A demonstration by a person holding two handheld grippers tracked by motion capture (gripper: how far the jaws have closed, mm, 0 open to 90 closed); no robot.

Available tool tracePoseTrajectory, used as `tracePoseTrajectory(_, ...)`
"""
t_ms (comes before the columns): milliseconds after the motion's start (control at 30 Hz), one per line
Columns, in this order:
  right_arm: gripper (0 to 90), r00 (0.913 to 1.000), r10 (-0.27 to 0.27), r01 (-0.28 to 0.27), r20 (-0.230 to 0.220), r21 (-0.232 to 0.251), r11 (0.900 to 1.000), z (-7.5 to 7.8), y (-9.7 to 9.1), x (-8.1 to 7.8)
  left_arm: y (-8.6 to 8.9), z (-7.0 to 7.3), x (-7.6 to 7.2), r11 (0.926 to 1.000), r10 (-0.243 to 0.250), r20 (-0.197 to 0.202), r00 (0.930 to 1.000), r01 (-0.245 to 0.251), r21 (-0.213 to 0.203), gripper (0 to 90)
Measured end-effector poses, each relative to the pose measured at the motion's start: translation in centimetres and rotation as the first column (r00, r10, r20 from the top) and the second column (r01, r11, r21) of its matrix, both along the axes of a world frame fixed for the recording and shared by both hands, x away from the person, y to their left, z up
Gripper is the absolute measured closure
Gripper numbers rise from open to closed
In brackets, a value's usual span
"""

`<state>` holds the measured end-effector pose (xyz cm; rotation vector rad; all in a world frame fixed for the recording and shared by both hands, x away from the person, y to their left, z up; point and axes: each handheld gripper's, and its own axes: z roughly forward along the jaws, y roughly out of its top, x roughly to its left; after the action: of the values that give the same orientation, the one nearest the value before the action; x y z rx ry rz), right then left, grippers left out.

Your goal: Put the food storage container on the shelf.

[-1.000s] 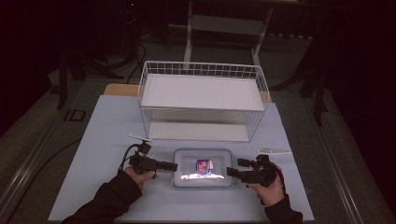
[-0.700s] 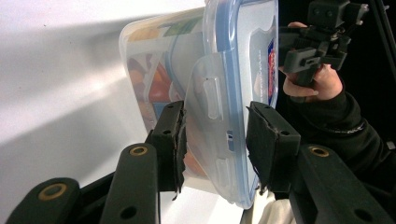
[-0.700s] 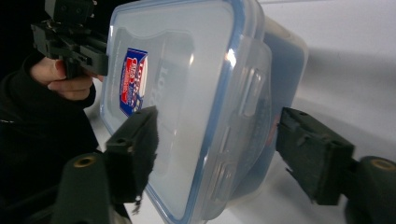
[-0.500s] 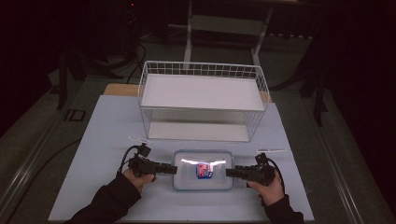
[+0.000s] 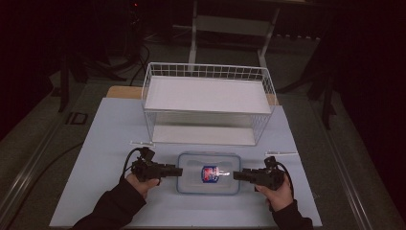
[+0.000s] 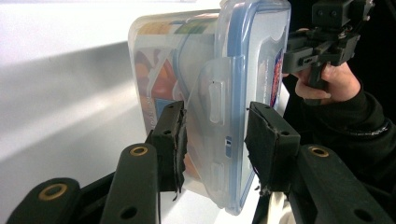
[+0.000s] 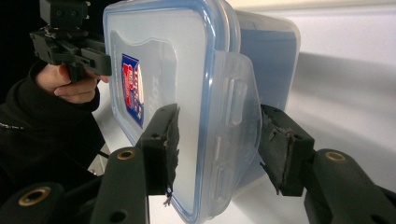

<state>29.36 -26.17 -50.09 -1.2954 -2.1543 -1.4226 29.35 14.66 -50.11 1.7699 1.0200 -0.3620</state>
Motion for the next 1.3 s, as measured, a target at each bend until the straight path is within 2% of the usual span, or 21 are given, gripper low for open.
tracePoseTrajectory(33, 49.7, 0.9997, -0.003, 0.003, 0.023, -0.001, 1.0000, 0.5, -0.1, 0.3, -0.1, 0.2, 0.2, 1.0000, 0.001, 0.005, 1.0000, -0.001, -0.003, 58.4)
tracePoseTrajectory(133, 49.7, 0.9984, -0.006, 0.006, 0.056, -0.004, 1.0000, 1.2, -0.3, 0.7, -0.3, 0.8, 0.7, 1.0000, 0.006, 0.038, 0.9993, -0.006, 0.003, 58.3)
tracePoseTrajectory(267, 49.7, 0.9958, -0.013, 0.014, 0.091, -0.007, 0.9999, 2.0, -0.4, 1.6, -0.5, 1.4, 1.7, 0.9999, 0.014, 0.056, 0.9983, -0.014, 0.003, 58.0)
tracePoseTrajectory(467, 49.7, 0.9934, -0.024, 0.025, 0.112, -0.003, 0.9997, 2.4, -0.5, 3.3, -0.8, 1.6, 2.9, 0.9992, 0.039, 0.090, 0.9952, -0.040, 0.009, 57.7)
tracePoseTrajectory(633, 49.7, 0.9907, -0.033, 0.034, 0.132, -0.005, 0.9994, 2.5, -0.7, 4.8, -1.1, 1.2, 4.4, 0.9987, 0.050, 0.105, 0.9932, -0.050, -0.003, 57.6)
tracePoseTrajectory(867, 49.6, 0.9886, -0.050, 0.052, 0.142, -0.007, 0.9986, 1.9, -1.1, 6.9, -1.8, 0.5, 6.4, 0.9973, 0.072, 0.119, 0.9903, -0.073, 0.008, 56.9)
tracePoseTrajectory(933, 49.6, 0.9872, -0.056, 0.057, 0.149, -0.005, 0.9983, 1.7, -1.1, 7.5, -1.9, 0.4, 7.0, 0.9964, 0.078, 0.144, 0.9865, -0.082, 0.021, 56.4)
tracePoseTrajectory(1000, 49.6, 0.9825, -0.052, 0.056, 0.179, -0.015, 0.9983, 1.7, -1.0, 8.0, -2.1, 0.3, 7.5, 0.9948, 0.091, 0.170, 0.9813, -0.097, 0.029, 55.7)
tracePoseTrajectory(1167, 49.5, 0.9788, -0.066, 0.069, 0.194, -0.006, 0.9976, 1.1, -0.9, 9.5, -2.2, -0.5, 8.6, 0.9924, 0.114, 0.188, 0.9757, -0.120, 0.025, 55.3)
tracePoseTrajectory(1300, 48.8, 0.9720, -0.078, 0.082, 0.222, -0.011, 0.9965, 0.6, -0.7, 10.1, -2.2, -0.9, 9.1, 0.9907, 0.126, 0.204, 0.9708, -0.134, 0.025, 55.2)
